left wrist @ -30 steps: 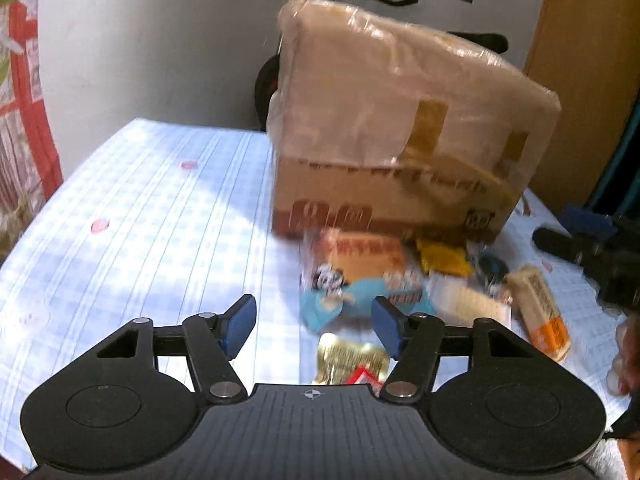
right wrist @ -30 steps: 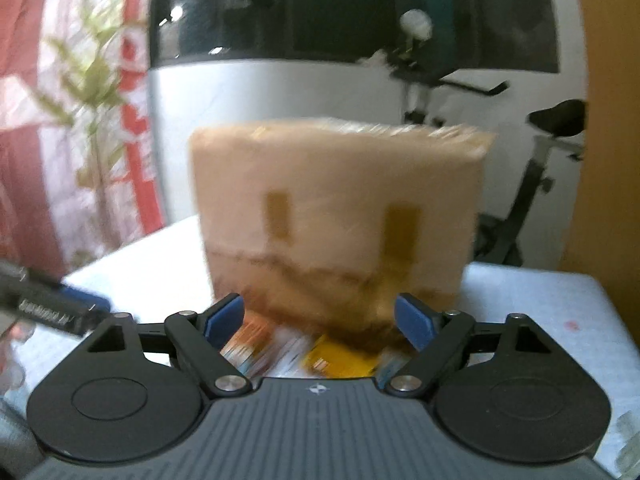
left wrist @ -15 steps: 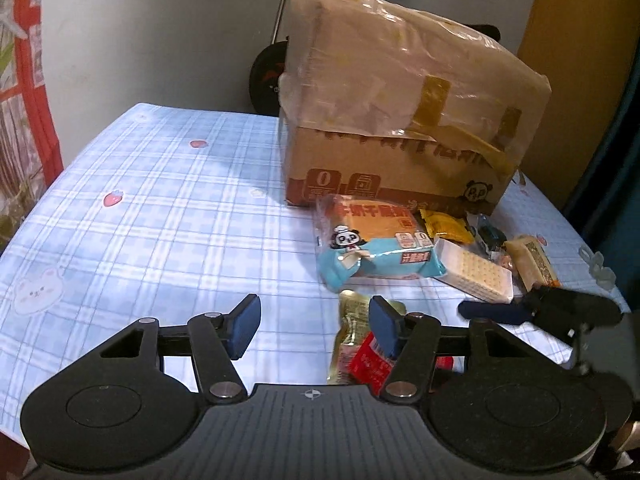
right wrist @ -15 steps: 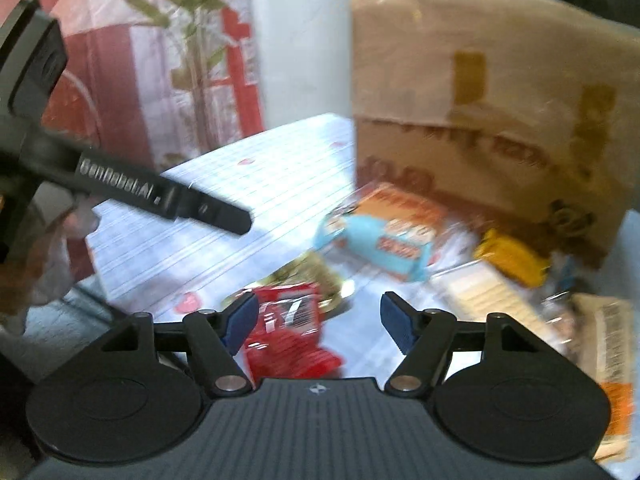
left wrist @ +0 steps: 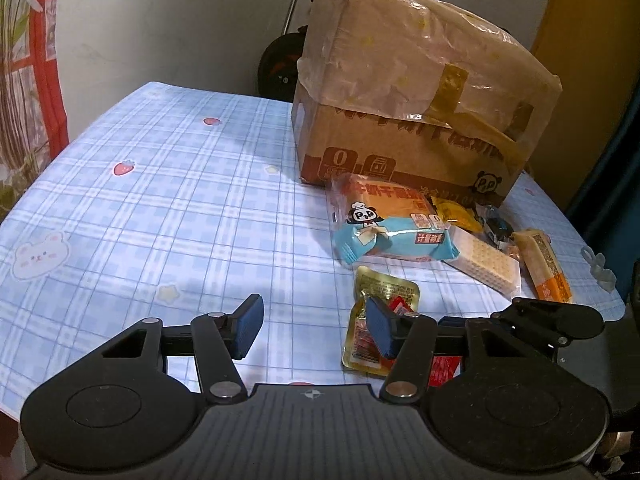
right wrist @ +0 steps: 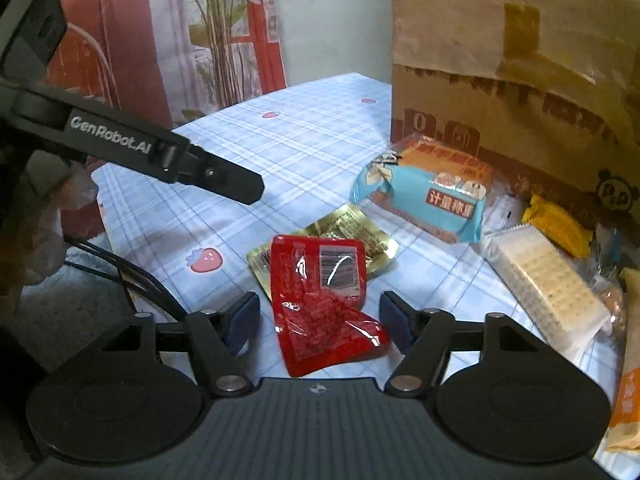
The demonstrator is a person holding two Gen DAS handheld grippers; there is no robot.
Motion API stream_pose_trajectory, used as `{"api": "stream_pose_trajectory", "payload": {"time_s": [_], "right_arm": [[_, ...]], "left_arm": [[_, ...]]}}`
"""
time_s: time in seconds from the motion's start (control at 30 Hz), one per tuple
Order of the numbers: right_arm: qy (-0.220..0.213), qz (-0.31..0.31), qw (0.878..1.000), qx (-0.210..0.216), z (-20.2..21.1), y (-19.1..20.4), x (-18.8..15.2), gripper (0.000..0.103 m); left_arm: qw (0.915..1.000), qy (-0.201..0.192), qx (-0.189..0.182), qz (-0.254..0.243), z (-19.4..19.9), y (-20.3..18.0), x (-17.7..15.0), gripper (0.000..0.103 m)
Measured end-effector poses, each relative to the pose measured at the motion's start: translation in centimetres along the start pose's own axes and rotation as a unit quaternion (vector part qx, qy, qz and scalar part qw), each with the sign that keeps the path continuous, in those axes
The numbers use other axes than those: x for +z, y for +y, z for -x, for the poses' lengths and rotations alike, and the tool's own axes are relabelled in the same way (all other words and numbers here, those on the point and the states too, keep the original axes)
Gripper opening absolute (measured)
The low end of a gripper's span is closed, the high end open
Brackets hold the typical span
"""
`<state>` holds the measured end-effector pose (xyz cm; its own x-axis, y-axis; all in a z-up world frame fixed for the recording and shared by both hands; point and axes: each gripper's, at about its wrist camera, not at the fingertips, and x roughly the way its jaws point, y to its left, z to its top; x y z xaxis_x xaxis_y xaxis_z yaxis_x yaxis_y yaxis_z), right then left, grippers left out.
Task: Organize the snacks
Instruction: 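Grasp a red packet with the right tool while the left tool grasps the gold foil packet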
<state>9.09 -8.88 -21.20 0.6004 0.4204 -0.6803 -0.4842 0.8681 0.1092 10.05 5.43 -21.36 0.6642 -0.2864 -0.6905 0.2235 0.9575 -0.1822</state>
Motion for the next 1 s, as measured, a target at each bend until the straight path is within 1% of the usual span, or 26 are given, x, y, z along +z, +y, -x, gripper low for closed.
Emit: {"api": "stream_pose_trajectory", "payload": {"time_s": [0.1,0.13,0.2,0.3,0.4,0.5,0.6,0.7,0.77,0.83,0.9,1.0], "right_arm": [[-0.005,-0.009,1.000,0.003,0.2,-0.2,-0.1,0.065],[-0.006,-0.010,1.000,0.001,0.2,-0.3,-0.1,0.060],[-0.009,-0.013,1.000,-0.001,0.2,-0.4,-0.1,0.056],[-0.014,-0.022,1.000,0.003,0.4,-0.7,-0.1,0.053],[-0.025,-0.049,0.998,0.001,0.9,-1.3,-0.3,0.052],[-0.052,-0.084,0.995,-0.017,2.0,-2.3,-0.7,0.052],[-0.075,-0.111,0.989,-0.059,3.0,-3.4,-0.9,0.052],[-0.083,-0.140,0.982,-0.097,3.6,-4.7,-1.4,0.052],[-0.085,-0.160,0.977,-0.113,3.9,-5.4,-1.9,0.052],[-0.089,-0.173,0.974,-0.119,4.2,-6.0,-2.1,0.052],[-0.092,-0.181,0.972,-0.120,4.4,-6.2,-2.3,0.052],[-0.096,-0.182,0.971,-0.119,4.7,-6.4,-2.5,0.052]], "left_arm": [[1.0000,-0.002,0.002,0.008,-0.1,0.2,0.0,0.058],[0.9999,-0.002,0.003,0.009,-0.1,0.3,0.0,0.058],[0.9999,-0.001,0.003,0.011,-0.2,0.3,-0.1,0.056],[0.9999,0.003,0.004,0.010,-0.4,0.1,-0.3,0.056],[1.0000,0.005,0.003,0.006,-0.5,0.0,-0.4,0.056],[1.0000,0.007,0.000,0.000,-0.7,-0.2,-0.3,0.055],[0.9996,0.016,-0.014,-0.017,-1.2,-0.9,-0.4,0.056],[0.9983,0.027,-0.022,-0.046,-2.0,-2.0,-0.5,0.057],[0.9970,0.032,-0.020,-0.068,-2.6,-3.0,-0.4,0.060],[0.9962,0.032,-0.021,-0.079,-3.3,-3.5,-0.3,0.070],[0.9955,0.035,-0.026,-0.085,-4.0,-4.1,-0.1,0.073],[0.9934,0.042,-0.023,-0.104,-5.2,-5.2,0.0,0.073]]}}
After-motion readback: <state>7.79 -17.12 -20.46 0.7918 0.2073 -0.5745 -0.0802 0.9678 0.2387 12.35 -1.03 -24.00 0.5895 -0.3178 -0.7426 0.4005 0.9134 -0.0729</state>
